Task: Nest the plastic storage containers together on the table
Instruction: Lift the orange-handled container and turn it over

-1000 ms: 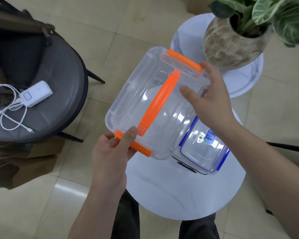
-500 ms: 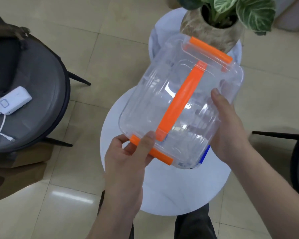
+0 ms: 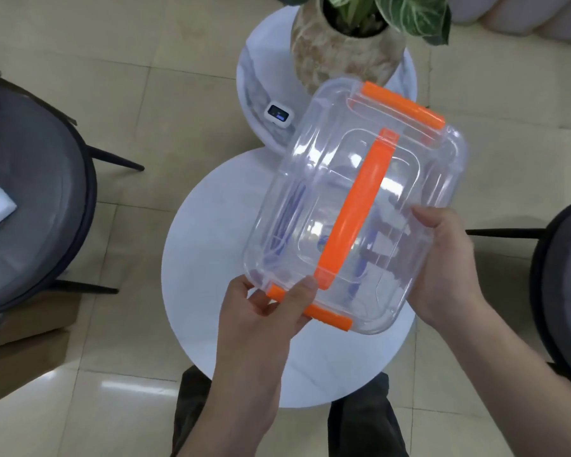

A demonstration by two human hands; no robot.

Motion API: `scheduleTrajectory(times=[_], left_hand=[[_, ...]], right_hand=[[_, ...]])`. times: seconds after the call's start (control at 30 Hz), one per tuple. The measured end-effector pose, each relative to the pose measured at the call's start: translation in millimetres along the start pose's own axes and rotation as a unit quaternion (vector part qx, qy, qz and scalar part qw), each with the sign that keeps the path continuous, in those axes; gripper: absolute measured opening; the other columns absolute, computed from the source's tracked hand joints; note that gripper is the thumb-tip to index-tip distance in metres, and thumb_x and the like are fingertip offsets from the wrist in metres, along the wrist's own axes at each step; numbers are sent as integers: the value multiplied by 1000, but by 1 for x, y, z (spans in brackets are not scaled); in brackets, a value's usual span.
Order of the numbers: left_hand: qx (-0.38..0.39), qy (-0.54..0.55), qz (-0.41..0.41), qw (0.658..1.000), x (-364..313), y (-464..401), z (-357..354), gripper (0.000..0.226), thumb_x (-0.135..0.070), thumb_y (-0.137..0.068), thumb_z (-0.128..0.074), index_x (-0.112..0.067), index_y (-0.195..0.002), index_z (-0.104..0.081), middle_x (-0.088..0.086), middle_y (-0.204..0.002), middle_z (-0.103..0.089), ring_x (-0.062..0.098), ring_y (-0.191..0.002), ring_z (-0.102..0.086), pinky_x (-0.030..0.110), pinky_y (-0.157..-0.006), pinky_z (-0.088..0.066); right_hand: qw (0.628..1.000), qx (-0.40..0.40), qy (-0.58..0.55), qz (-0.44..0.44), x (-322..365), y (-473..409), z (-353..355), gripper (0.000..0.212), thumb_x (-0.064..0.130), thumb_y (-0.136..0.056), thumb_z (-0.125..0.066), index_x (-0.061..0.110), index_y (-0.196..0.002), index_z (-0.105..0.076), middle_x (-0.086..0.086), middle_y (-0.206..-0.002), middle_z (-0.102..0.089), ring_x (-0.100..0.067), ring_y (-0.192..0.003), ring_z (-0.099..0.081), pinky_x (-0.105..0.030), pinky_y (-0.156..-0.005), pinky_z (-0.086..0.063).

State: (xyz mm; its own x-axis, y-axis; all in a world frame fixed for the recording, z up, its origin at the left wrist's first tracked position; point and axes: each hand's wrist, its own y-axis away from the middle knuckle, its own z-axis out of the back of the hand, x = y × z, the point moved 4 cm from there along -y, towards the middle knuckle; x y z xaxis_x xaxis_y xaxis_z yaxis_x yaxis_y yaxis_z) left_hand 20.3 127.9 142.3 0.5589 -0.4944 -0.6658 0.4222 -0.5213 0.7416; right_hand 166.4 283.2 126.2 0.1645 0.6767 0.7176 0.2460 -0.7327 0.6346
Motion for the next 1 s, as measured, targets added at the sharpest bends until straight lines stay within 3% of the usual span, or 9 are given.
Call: scheduleTrajectory(times=[0.17,0.27,0.33,0.43,0.6,0.7,0.77,0.83,1.0], left_hand=[[74,-13,-5,997,3,-2,-5,91,-51,-51,-88,-33,-134,-57,-2,-124,-73,19,-108,-74,41,-85,-63],[65,-59,-31,996,-4,-14,6,105,-75,-50,-79,-44,-144,-45,-13,-135,-66,9,-113,-70,36,-89,-57],[91,-74,-42,992,-8,-28,12,105,-83,-58,-70,-40,-149,-41,-7,-148,-56,18,-131,-59,49,-106,-48],[161,-94,-43,981,-6,-48,8,79,-74,-74,-60,-38,-145,-50,-4,-144,-61,24,-133,-58,53,-109,-44],[174,-101,-17,979,8,-68,4,83,-75,-70,-64,-44,-145,-48,-6,-146,-59,24,-135,-55,55,-116,-38],[175,-102,-12,979,17,-72,7,76,-73,-73,-63,-45,-142,-51,-9,-138,-65,20,-129,-61,48,-109,-48],[177,-92,-13,980,20,-72,6,65,-69,-74,-63,-47,-135,-56,-15,-128,-71,11,-120,-67,29,-91,-59],[172,-79,-10,982,20,-72,6,61,-66,-74,-63,-47,-132,-59,-17,-123,-73,6,-116,-68,18,-78,-59],[167,-68,0,984,23,-74,6,72,-65,-71,-65,-44,-139,-54,-12,-129,-71,13,-120,-67,26,-85,-59]], right_hand=[[999,-29,2,-42,-2,3,13,60,34,-72,-53,6,-125,-61,-7,-99,-74,-29,-95,-72,-62,-94,-50],[999,-20,8,-42,-6,2,18,39,35,-72,-52,17,-102,-70,2,-85,-76,-24,-89,-70,-62,-92,-51],[999,-14,13,-36,-7,1,21,30,34,-74,-52,22,-95,-70,7,-82,-77,-22,-88,-70,-59,-88,-54],[998,-2,45,-43,-13,-4,22,32,36,-81,-49,22,-102,-69,6,-84,-78,-17,-80,-75,-49,-76,-62],[995,-7,90,-48,-22,-10,20,50,41,-83,-47,16,-125,-63,-6,-100,-76,-27,-92,-74,-46,-81,-60],[994,-25,98,-53,-25,-12,20,50,39,-87,-46,16,-129,-60,-9,-112,-73,-34,-106,-69,-53,-92,-55],[992,-43,107,-52,-27,-13,21,45,35,-91,-44,16,-129,-59,-12,-127,-67,-37,-118,-61,-59,-99,-49],[991,-48,116,-51,-28,-12,19,46,36,-90,-44,17,-130,-59,-14,-134,-62,-37,-122,-58,-60,-99,-48],[992,-29,117,-39,-30,-14,18,60,43,-78,-48,32,-136,-55,2,-129,-68,-22,-114,-66,-56,-96,-52]])
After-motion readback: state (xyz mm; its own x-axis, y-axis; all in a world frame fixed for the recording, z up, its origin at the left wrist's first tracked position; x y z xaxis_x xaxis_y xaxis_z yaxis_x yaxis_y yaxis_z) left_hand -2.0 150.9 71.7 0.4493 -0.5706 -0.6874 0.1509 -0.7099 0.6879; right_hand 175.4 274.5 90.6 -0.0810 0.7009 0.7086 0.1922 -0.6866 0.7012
